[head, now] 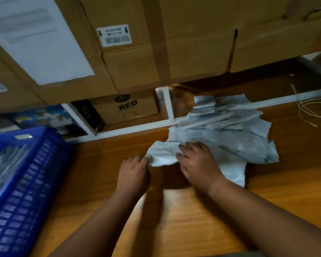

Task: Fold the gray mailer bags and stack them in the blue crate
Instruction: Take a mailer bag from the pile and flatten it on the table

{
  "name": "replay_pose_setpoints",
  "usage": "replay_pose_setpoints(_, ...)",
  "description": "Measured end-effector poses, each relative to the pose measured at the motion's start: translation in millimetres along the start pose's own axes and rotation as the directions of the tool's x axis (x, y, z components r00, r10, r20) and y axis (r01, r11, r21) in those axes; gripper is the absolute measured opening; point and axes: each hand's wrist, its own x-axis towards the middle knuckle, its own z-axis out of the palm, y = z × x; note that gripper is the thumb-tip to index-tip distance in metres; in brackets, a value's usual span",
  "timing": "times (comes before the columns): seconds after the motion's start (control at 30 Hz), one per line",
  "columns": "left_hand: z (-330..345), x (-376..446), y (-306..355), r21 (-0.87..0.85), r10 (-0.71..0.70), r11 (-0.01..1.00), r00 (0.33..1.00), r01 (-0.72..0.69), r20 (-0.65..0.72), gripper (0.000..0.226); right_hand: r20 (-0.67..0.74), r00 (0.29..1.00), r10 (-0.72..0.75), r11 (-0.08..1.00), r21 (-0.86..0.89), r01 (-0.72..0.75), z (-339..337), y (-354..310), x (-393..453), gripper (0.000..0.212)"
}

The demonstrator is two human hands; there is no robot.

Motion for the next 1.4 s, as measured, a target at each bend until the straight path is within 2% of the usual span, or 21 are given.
replay_pose_setpoints(0.1, 10, -65, -33, -0.009, 0.016, 1.0, 1.0, -0.016, -0.019, 0.023, 0.014, 0.989, -0.146, 0.988, 0.053, 0.145, 23, -54, -23, 0.03)
replay_pose_setpoints(0.2, 24, -123, -64, -0.007, 0.016, 1.0, 0.999, -0.016, 0.034, 0.031, 0.175, 0.956, -0.235, 0.97, 0.103, 0.22, 48, -102, -39, 0.032)
replay_pose_setpoints(0.27, 34, -153, -84, -0.015, 0.006, 1.0, 0.996, -0.005, 0.094, 0.035, 0.298, 0.927, -0.229, 0.971, 0.133, 0.197, 60, -127, -45, 0.037)
replay_pose_setpoints(0.4, 41, -189, -108, -0.114, 0.008, 0.993, 0.992, 0.006, 0.123, 0.02, 0.442, 0.885, -0.147, 0.979, 0.194, 0.065, 68, -154, -51, 0.066)
replay_pose_setpoints(0.43, 41, -194, -110, -0.137, 0.01, 0.991, 0.993, 0.006, 0.118, 0.024, 0.45, 0.884, -0.125, 0.979, 0.202, 0.036, 68, -156, -53, 0.07)
replay_pose_setpoints(0.5, 41, -195, -112, -0.165, 0.022, 0.986, 0.993, -0.003, 0.112, 0.046, 0.448, 0.891, -0.07, 0.98, 0.199, -0.023, 68, -156, -55, 0.073)
replay_pose_setpoints(0.6, 43, -179, -110, -0.173, 0.044, 0.985, 0.988, -0.017, 0.15, 0.072, 0.474, 0.88, 0.025, 0.987, 0.129, -0.097, 70, -147, -57, 0.076)
replay_pose_setpoints(0.73, 61, -168, -107, -0.173, 0.125, 0.982, 0.951, -0.077, 0.283, 0.075, 0.515, 0.848, 0.123, 0.982, 0.061, -0.179, 66, -125, -62, 0.079)
replay_pose_setpoints(0.9, 68, -163, -112, -0.178, 0.191, 0.973, 0.947, -0.147, 0.259, 0.072, 0.526, 0.831, 0.181, 0.976, 0.007, -0.217, 51, -73, -83, 0.079)
replay_pose_setpoints(1.03, 66, -155, -106, -0.149, 0.215, 0.973, 0.931, -0.178, 0.295, 0.072, 0.485, 0.83, 0.275, 0.944, 0.026, -0.328, 39, -64, -82, 0.074)
replay_pose_setpoints(1.1, 62, -154, -99, -0.153, 0.211, 0.973, 0.929, -0.171, 0.304, 0.072, 0.447, 0.852, 0.273, 0.944, 0.047, -0.327, 37, -83, -72, 0.071)
replay_pose_setpoints(1.23, 58, -167, -92, -0.149, 0.21, 0.974, 0.927, -0.171, 0.311, 0.071, 0.458, 0.88, 0.123, 0.975, 0.11, -0.194, 51, -145, -45, 0.071)
replay_pose_setpoints(1.3, 58, -180, -96, -0.147, 0.211, 0.974, 0.925, -0.172, 0.317, 0.071, 0.485, 0.871, 0.077, 0.98, 0.124, -0.155, 64, -172, -36, 0.072)
replay_pose_setpoints(1.4, 58, -196, -109, -0.138, 0.193, 0.978, 0.933, -0.157, 0.304, 0.072, 0.53, 0.844, 0.082, 0.981, 0.108, -0.163, 78, -191, -33, 0.073)
